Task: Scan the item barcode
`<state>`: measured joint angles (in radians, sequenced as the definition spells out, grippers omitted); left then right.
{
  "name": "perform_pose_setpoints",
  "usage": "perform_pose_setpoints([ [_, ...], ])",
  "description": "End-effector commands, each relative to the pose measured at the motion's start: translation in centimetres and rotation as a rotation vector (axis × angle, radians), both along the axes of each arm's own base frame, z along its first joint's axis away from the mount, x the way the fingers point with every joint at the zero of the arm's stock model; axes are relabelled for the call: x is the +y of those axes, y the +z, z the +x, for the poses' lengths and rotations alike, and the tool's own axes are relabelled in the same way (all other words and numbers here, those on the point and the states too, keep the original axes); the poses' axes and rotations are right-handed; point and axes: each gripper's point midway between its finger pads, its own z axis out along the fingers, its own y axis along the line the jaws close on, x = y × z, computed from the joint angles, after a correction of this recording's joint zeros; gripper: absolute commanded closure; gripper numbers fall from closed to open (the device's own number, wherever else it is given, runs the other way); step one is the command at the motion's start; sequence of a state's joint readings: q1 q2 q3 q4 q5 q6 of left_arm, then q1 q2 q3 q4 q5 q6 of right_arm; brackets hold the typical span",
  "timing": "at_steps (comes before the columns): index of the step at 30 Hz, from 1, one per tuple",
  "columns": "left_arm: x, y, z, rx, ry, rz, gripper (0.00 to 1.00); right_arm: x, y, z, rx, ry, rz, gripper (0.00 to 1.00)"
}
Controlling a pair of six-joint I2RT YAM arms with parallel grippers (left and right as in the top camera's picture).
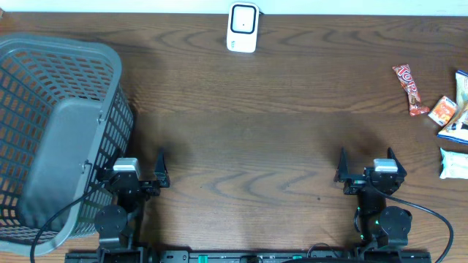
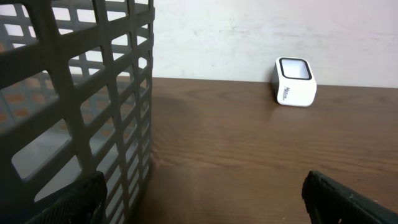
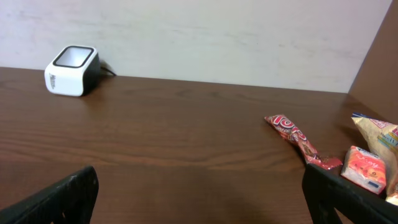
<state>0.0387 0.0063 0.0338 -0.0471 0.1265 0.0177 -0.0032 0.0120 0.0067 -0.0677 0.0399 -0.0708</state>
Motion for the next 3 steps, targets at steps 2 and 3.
perform_pose_setpoints([
  [2, 0.17, -1.73, 0.05, 0.041, 0.010, -0.017, 0.02, 0.15, -0.03, -0.02, 0.000, 0.009, -0.012, 0.01],
  [3, 0.17, -1.73, 0.05, 0.041, 0.010, -0.017, 0.02, 0.15, -0.03, -0.02, 0.000, 0.009, -0.012, 0.01],
])
